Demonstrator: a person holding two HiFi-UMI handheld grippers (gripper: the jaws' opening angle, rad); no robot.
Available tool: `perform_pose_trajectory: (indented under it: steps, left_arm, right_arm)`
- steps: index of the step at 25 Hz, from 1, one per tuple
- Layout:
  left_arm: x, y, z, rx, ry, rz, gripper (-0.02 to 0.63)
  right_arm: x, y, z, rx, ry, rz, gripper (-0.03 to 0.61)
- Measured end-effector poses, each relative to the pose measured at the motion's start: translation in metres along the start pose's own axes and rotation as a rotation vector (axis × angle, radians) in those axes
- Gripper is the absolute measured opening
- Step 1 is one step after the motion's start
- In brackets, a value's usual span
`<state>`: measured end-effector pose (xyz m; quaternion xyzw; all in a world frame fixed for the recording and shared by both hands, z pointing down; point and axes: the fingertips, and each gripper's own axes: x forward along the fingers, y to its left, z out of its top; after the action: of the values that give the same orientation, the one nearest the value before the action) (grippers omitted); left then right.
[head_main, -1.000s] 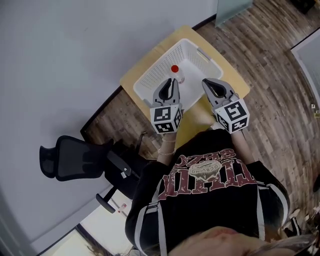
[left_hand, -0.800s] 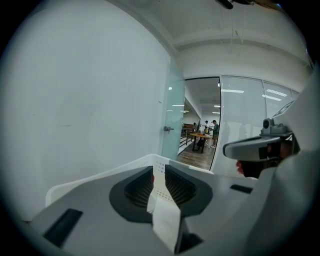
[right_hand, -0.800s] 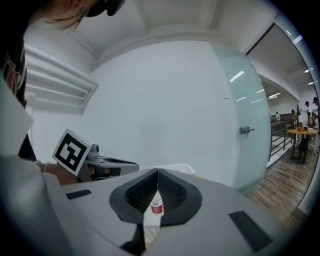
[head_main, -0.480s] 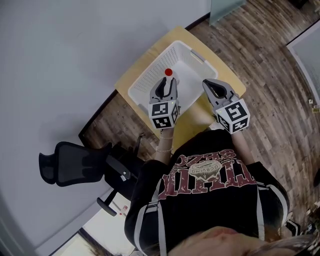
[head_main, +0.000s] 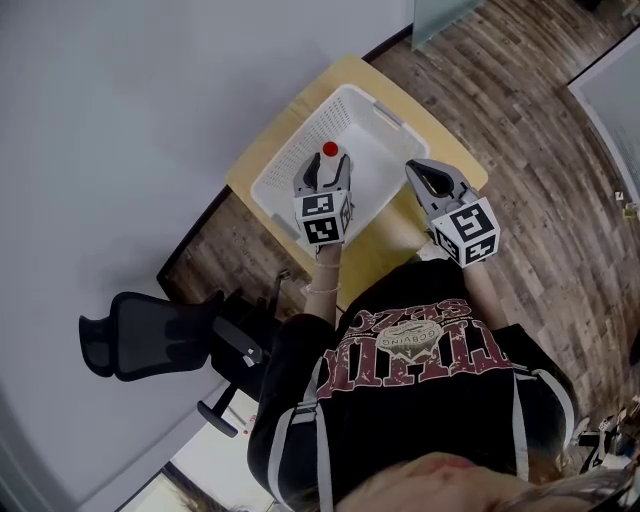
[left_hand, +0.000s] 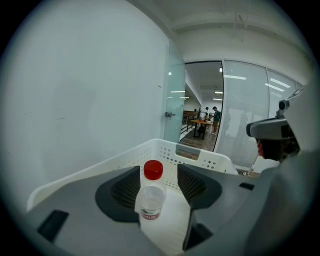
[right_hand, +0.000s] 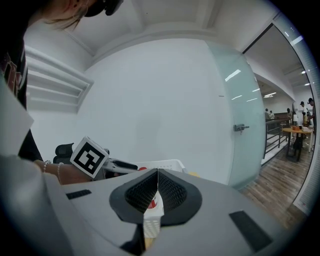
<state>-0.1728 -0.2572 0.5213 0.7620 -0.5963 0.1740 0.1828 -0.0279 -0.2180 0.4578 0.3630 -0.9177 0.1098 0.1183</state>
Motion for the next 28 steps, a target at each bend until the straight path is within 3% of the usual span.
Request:
perform_pose_trajectory:
  steps: [10,22,28]
  left_arm:
    - [0.033,0.009,-0.017,0.051,0.079,-0.016,0.314]
    - [0.045,0.013,-0.008,0.054,0.009,-0.028,0.313]
    - [0.046,0.012,-0.008,0.074,0.004,-0.023,0.232]
  right_arm:
    - [-0.007,-0.013,-0.008,0.008,0.022,-0.045,0.018]
    - [-0.012,-0.022,-0.023,0.016,0.068,-0.082,0.018]
    - [-0.013,-0.026,-0.025,0.023,0.075,-0.092,0.018]
